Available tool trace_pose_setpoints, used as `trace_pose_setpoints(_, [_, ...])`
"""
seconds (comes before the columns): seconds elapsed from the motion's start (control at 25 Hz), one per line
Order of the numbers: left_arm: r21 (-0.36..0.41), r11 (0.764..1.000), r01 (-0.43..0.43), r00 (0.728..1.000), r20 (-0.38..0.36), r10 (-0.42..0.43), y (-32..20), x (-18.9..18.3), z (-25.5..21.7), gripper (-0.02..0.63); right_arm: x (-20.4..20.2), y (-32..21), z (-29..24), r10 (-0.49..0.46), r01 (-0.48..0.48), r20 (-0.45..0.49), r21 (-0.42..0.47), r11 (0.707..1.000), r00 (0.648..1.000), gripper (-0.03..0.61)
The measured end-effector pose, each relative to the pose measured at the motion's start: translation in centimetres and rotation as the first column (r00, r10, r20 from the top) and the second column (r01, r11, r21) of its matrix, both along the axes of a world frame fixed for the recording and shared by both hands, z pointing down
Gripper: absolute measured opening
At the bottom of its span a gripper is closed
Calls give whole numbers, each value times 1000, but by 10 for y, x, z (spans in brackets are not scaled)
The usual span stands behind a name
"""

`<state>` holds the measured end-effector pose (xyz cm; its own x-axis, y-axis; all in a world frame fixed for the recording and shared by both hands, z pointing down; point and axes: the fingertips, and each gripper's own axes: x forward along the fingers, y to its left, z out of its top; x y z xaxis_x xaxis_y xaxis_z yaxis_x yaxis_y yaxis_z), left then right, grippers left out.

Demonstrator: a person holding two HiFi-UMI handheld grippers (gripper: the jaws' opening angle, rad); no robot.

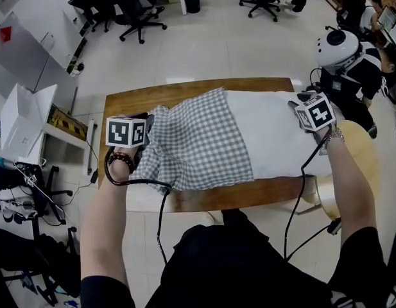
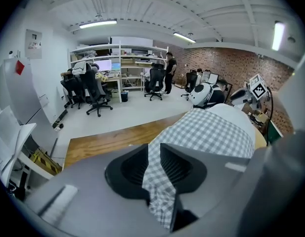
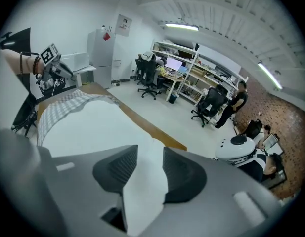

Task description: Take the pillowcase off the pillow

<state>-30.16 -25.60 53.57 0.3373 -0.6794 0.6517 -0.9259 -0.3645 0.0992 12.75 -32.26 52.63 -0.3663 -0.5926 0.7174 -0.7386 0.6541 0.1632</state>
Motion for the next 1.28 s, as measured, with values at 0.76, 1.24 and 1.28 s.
trace_pose_setpoints(0.76, [91,996,-24,998,-57,30,82,37,-11,84,-52,122,-37,38,-57,163,114,992,986,161])
trace_pose_setpoints(1.24, [126,986,107,988,-128,-91,118,99,0,84,-36,168,-15,31,-71,352,100,992,935,163])
trace_pose_setpoints(1.28, [125,985,122,985,-134,-105,123,102,2,84,-34,173,-13,36,-77,371,95,993,928,164])
